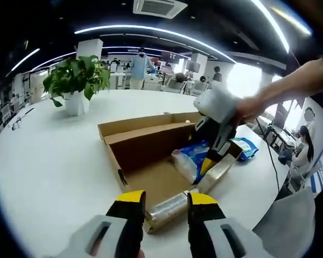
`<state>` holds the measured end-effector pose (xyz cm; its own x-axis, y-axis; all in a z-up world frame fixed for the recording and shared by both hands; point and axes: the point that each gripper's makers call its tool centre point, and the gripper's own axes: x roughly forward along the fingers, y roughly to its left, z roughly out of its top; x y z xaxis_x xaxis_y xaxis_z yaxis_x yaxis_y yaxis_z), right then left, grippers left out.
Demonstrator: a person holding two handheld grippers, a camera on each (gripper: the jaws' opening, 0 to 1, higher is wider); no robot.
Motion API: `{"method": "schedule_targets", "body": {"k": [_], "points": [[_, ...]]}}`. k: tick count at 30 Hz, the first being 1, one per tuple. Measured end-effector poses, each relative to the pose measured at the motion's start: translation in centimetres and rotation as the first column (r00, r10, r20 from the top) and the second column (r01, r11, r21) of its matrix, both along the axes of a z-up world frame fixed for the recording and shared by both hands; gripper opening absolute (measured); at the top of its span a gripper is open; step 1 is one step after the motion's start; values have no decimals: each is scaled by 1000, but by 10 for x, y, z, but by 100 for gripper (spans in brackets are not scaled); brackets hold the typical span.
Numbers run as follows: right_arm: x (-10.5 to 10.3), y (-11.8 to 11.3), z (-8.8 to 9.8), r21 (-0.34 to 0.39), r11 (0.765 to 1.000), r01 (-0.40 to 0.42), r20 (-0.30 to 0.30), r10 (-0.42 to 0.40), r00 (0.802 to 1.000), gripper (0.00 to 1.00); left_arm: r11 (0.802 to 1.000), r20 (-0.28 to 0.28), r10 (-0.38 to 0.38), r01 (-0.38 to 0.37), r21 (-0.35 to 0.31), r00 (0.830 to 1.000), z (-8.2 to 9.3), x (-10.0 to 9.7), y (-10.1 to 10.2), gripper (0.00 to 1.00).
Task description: Operate the shoe box by opening the lid, removing the specified soft item, and placing it in the target area until the item is outside and the box remains undamaged.
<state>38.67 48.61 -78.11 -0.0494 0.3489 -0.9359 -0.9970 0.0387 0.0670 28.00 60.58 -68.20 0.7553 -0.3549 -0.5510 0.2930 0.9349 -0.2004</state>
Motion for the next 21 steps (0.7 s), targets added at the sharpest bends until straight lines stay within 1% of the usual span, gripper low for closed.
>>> {"method": "schedule_targets", "body": {"k": [3,6,10,13,15,19,21], "points": [[-4,0,-5,-22,999,-24,-6,24,1000,63,1000,1,0,0,4,1000,0,1,2,31],[-5,-1,-14,-52,997,-49,13,50,999,62,1000,5,-1,1,6,1000,2,1,2,31],[-3,-2,-13,-58,997,-44,26,46,999,62,1000,8,6,-6,0,1000,3,3,4,31],[-3,-2,-13,-50,998,-30,55,33,998,60,1000,9,5,-5,-2,1000,2,3,1,31],[-7,-2,-12,-55,998,-32,57,35,998,53,1000,8,4,-4,-2,1000,3,3,0,30],[-9,-2,-10,-48,998,-32,78,35,996,46,1000,8,11,-11,-6,1000,4,1,0,30],[-9,-2,-8,-40,999,-28,92,32,995,40,1000,6,22,-22,-13,1000,4,-1,1,30]]}}
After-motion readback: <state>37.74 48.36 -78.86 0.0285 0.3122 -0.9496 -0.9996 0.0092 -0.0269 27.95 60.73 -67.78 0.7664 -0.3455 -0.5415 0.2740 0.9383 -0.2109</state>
